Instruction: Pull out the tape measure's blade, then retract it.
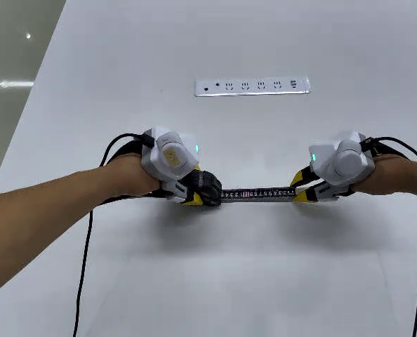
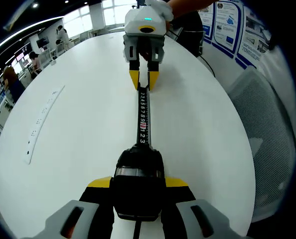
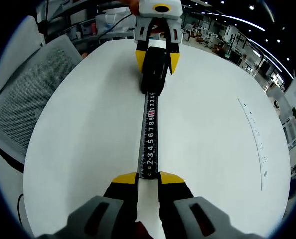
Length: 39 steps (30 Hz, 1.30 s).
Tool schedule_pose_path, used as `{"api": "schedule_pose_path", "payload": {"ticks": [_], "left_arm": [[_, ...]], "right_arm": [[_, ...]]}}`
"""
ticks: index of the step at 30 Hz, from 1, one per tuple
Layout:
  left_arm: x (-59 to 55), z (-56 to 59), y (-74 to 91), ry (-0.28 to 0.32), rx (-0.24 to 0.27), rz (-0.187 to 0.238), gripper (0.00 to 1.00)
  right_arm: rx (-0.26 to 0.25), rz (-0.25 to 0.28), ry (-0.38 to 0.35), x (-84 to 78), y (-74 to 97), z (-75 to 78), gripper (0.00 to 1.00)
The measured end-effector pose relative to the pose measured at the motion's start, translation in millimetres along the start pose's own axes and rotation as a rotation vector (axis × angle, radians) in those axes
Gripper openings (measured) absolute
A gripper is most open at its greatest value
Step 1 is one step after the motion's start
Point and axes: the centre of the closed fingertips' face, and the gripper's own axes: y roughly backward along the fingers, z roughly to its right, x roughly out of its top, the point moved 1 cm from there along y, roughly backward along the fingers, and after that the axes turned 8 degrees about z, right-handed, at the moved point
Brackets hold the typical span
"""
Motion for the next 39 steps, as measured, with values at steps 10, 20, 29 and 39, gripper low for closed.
{"api": "schedule_pose_path", "payload": {"ticks": [10,20,29,39], "left_arm": [[-2.0,-1.9,-1.2,0.01,0.005,0.001,0.33],[-2.1,0.5,-0.3,-0.015,0.002,-0.014,0.33],[-1.8,-0.5,0.2,-0.022,0.009,-0.022,0.33],[-0.5,1.0,0.8,-0.028,0.016,-0.031,0.33]], "right_arm": [[-0.028,-0.016,-0.002,-0.8,0.6,2.1,0.13],[0.024,-0.004,-0.078,-1.1,-0.9,-1.1,0.11],[0.043,-0.007,-0.061,-1.8,1.1,-2.1,0.11],[0.036,-0.017,-0.061,-7.9,6.8,-2.3,0.1]]}}
